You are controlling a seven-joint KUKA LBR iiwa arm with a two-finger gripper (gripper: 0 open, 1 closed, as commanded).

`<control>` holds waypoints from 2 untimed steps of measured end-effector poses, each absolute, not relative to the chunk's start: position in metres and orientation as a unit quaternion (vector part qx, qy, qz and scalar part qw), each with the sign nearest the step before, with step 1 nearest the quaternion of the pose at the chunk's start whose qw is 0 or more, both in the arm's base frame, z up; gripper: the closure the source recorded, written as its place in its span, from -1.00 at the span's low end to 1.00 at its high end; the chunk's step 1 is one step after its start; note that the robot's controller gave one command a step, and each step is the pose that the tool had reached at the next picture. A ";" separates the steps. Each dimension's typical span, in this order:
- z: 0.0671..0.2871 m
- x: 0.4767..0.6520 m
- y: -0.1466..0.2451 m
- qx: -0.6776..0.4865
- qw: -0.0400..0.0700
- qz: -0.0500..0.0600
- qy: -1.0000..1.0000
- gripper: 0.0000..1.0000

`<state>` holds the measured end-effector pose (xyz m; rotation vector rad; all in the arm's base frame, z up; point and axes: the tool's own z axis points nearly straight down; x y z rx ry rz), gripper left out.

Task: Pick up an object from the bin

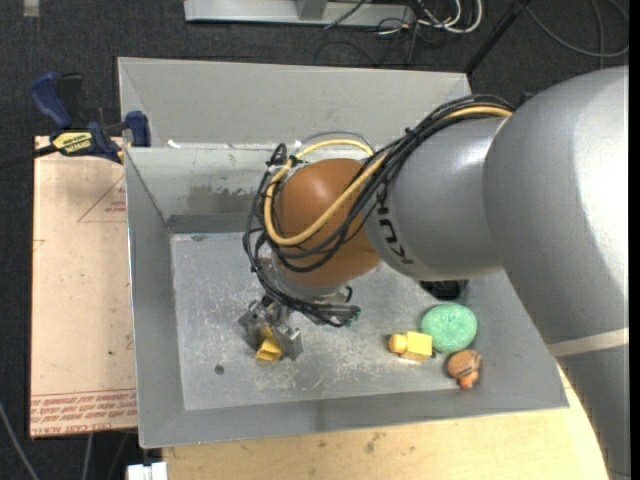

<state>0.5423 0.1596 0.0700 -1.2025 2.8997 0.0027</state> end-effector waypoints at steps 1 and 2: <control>0.070 0.543 0.160 -0.383 0.002 0.001 0.924 1.00; 0.237 0.565 0.156 -0.376 0.005 0.000 0.927 1.00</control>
Offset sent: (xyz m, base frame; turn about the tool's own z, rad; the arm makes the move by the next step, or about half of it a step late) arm 0.0200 -0.0042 0.1632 0.0124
